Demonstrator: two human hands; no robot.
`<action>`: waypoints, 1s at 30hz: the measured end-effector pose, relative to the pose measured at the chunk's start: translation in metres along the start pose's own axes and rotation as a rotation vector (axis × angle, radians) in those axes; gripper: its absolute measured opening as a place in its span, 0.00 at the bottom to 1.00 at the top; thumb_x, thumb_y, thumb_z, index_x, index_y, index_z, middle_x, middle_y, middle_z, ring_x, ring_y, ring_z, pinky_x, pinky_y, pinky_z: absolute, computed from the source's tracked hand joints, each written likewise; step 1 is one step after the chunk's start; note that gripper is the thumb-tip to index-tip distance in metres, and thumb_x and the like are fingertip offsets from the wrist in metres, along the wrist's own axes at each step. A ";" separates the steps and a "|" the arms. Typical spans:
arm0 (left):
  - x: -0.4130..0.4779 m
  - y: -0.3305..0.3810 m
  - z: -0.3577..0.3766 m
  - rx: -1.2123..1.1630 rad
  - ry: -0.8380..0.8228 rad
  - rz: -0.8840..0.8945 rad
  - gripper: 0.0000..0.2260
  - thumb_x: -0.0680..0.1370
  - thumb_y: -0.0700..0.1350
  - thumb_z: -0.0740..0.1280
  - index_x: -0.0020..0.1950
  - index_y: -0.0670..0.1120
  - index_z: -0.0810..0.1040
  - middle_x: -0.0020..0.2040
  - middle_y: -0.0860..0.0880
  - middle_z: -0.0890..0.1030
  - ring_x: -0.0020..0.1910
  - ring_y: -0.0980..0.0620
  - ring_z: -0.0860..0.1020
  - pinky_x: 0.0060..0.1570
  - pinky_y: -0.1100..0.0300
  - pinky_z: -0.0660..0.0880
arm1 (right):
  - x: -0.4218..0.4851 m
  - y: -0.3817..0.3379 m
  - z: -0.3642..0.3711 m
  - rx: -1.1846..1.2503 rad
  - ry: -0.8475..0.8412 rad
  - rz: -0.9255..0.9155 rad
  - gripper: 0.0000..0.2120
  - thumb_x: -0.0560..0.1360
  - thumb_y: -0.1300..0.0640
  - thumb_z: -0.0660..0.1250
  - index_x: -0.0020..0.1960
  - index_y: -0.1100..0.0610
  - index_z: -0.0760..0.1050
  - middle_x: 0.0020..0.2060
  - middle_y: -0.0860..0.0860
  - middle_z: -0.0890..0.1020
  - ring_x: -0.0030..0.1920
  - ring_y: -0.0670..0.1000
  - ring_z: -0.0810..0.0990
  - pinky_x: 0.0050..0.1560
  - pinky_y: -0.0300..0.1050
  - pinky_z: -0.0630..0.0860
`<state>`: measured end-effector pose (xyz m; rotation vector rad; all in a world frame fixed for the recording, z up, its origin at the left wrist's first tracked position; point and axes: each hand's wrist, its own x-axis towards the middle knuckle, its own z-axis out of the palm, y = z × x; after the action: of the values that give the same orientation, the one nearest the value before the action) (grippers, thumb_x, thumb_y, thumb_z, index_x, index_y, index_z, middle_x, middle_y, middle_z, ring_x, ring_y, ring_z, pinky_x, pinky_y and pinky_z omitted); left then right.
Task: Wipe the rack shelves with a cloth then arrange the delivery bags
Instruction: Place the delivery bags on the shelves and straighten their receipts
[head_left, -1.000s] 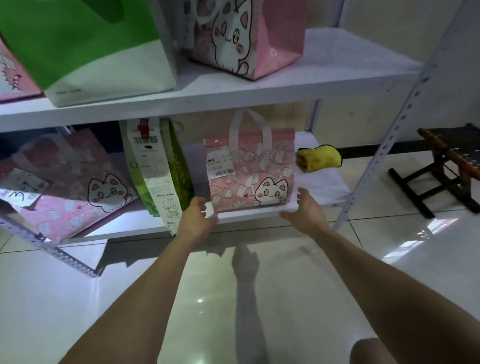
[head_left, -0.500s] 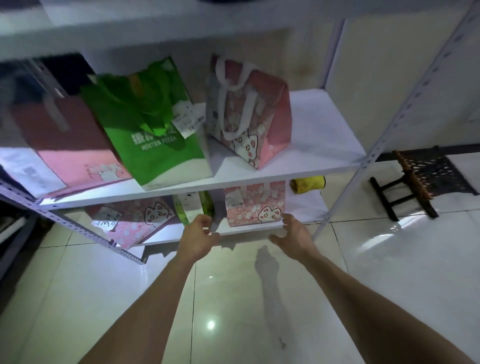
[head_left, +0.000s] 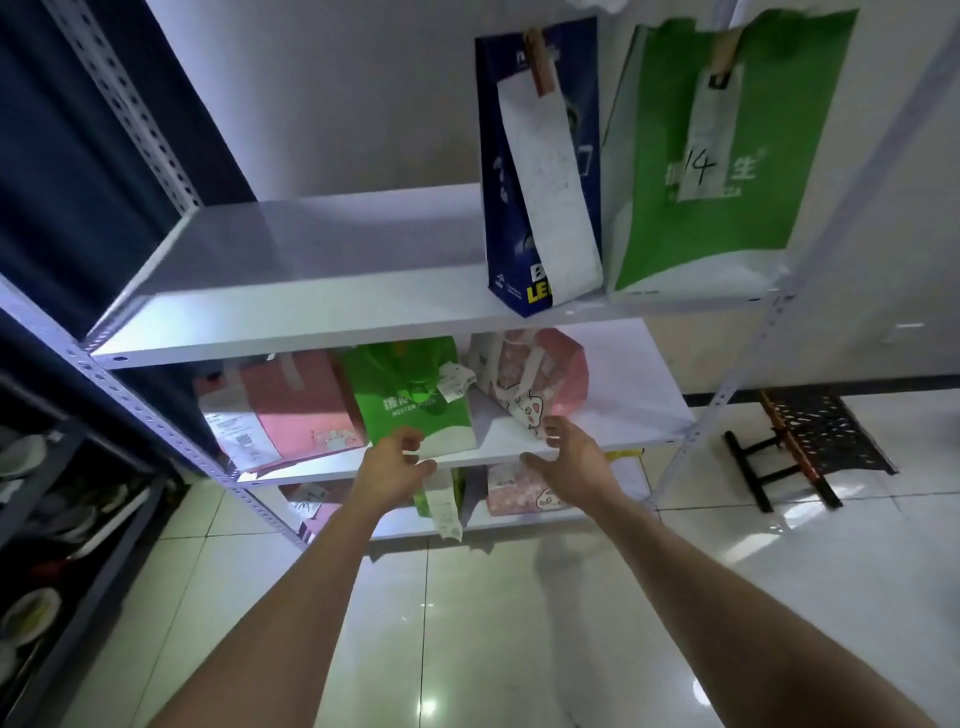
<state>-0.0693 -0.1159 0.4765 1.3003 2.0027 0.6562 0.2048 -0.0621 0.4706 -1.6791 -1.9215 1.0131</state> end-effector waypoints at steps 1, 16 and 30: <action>-0.002 0.008 -0.012 -0.008 0.001 0.017 0.22 0.77 0.42 0.78 0.70 0.44 0.79 0.64 0.46 0.83 0.58 0.46 0.84 0.63 0.47 0.81 | -0.001 -0.015 -0.009 0.006 0.023 -0.018 0.34 0.77 0.46 0.75 0.77 0.57 0.69 0.69 0.55 0.79 0.67 0.54 0.79 0.67 0.50 0.76; 0.044 0.197 -0.065 -0.033 0.190 0.377 0.16 0.79 0.59 0.75 0.61 0.50 0.82 0.52 0.56 0.84 0.48 0.60 0.83 0.51 0.58 0.80 | 0.048 -0.118 -0.136 0.057 0.307 -0.206 0.27 0.78 0.47 0.75 0.73 0.54 0.73 0.64 0.49 0.81 0.57 0.46 0.80 0.52 0.40 0.77; 0.077 0.209 -0.097 0.104 0.468 0.362 0.05 0.87 0.48 0.64 0.53 0.49 0.72 0.45 0.47 0.85 0.42 0.43 0.83 0.42 0.46 0.82 | 0.084 -0.151 -0.142 -0.046 0.416 -0.304 0.33 0.77 0.46 0.75 0.76 0.55 0.66 0.70 0.51 0.72 0.66 0.52 0.75 0.69 0.53 0.76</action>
<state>-0.0401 0.0297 0.6690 1.7179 2.2018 1.1238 0.1849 0.0534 0.6612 -1.4240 -1.8488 0.4643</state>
